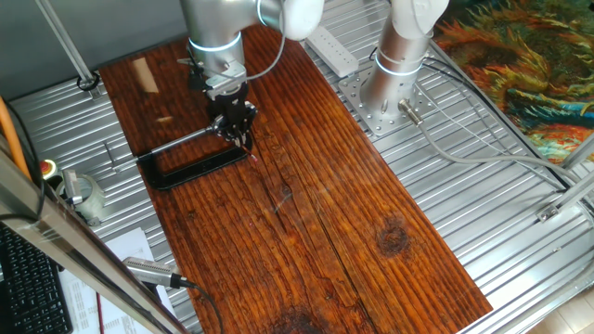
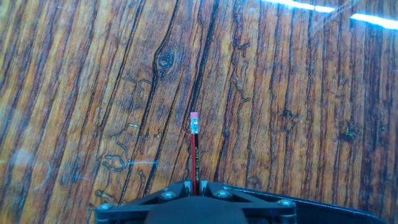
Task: Insert the pencil into the pencil sharpener
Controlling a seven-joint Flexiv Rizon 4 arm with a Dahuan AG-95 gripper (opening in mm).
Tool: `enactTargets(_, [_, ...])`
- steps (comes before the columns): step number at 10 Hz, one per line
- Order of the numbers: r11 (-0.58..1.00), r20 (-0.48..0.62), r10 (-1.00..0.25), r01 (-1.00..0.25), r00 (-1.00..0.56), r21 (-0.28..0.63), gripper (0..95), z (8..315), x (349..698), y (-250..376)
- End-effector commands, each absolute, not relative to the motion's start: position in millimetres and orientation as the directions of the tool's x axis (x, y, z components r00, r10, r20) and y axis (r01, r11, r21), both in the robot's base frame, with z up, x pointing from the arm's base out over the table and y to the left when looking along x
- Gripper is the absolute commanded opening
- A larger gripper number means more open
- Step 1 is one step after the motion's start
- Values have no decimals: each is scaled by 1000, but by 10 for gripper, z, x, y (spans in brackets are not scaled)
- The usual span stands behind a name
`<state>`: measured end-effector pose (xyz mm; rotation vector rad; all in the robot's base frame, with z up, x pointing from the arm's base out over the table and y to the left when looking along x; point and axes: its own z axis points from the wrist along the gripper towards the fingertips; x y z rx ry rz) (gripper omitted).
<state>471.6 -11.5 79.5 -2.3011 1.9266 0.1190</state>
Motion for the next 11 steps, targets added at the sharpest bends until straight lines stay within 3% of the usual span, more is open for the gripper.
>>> enactTargets(1, [-171,-152,-972,-983,178,-61,0,792,4720,-124])
enactTargets(11, [-172,-211,-958,-979,192,-106,0,842,4685,-211])
